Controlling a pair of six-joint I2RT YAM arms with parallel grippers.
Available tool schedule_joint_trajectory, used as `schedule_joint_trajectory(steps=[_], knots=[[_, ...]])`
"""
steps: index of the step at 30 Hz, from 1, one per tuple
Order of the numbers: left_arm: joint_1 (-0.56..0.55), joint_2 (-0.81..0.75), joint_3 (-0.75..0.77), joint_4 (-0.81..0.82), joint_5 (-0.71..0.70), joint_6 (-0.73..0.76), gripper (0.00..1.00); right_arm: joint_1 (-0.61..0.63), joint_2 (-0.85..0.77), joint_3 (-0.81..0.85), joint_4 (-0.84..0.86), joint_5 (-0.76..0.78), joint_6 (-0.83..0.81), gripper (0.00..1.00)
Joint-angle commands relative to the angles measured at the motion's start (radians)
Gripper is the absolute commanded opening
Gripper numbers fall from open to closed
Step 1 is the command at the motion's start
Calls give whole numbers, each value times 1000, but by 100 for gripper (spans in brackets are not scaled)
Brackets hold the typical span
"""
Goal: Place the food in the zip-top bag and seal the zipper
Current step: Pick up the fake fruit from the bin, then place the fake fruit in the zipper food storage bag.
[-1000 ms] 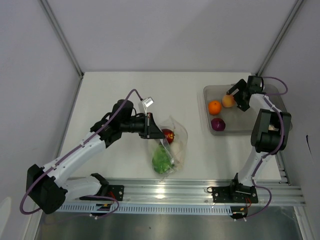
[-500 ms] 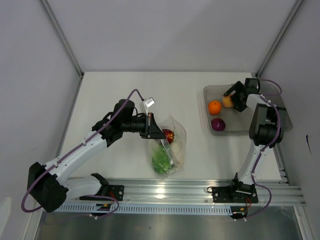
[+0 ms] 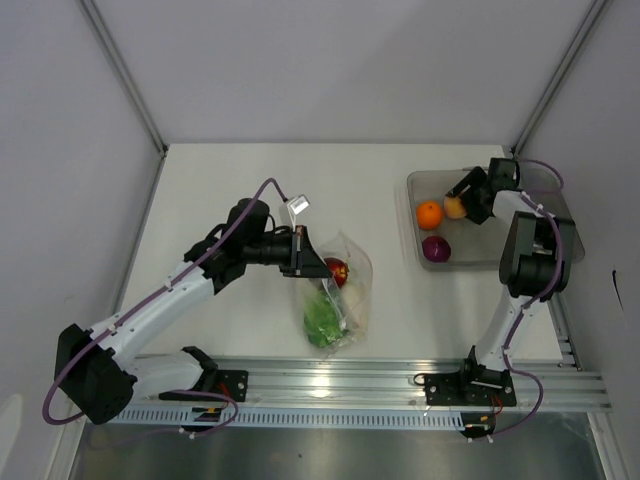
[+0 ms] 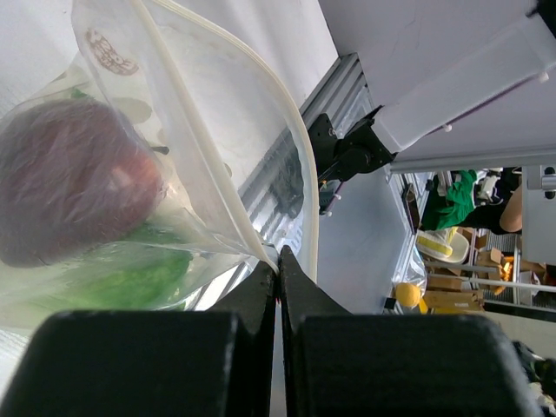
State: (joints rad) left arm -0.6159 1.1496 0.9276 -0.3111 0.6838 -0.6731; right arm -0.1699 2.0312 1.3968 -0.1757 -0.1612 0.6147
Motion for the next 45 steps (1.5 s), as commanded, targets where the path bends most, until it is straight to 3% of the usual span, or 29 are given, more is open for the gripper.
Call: schedule_joint_trajectory(steps=[1,6,11,15,18,25,32,37,38,40,45], knots=[[7,-30,-3,23,2,-13,1,36,-257,-41,-70,51,-33,42],[8,-30,1,20,0,-8,1,160,-534,-85,-229,25,-81,44],[8,-30,1,15,-4,-6,1,415,-779,-90,-363,5,-193,45],[8,-37,-3,7,-9,-6,1,617,-884,-113,-448,-63,-239,48],[7,-42,-3,0,-15,-6,1,700,-911,-127,-498,-81,-233,50],[7,-56,5,-20,-32,-10,1,956,-888,-203,-522,37,-181,55],[8,-73,10,-45,-41,-8,1,1092,-818,-212,-515,130,-155,60],[7,-85,1,-54,-49,-8,1,1124,-787,-214,-504,149,-138,75],[7,-90,-1,-56,-49,-8,0,1129,-780,-213,-502,153,-139,89],[7,-94,-9,-56,-52,-10,1,1136,-773,-209,-505,161,-138,99],[7,-103,-23,-54,-56,-13,1,1141,-773,-164,-544,227,-145,99]])
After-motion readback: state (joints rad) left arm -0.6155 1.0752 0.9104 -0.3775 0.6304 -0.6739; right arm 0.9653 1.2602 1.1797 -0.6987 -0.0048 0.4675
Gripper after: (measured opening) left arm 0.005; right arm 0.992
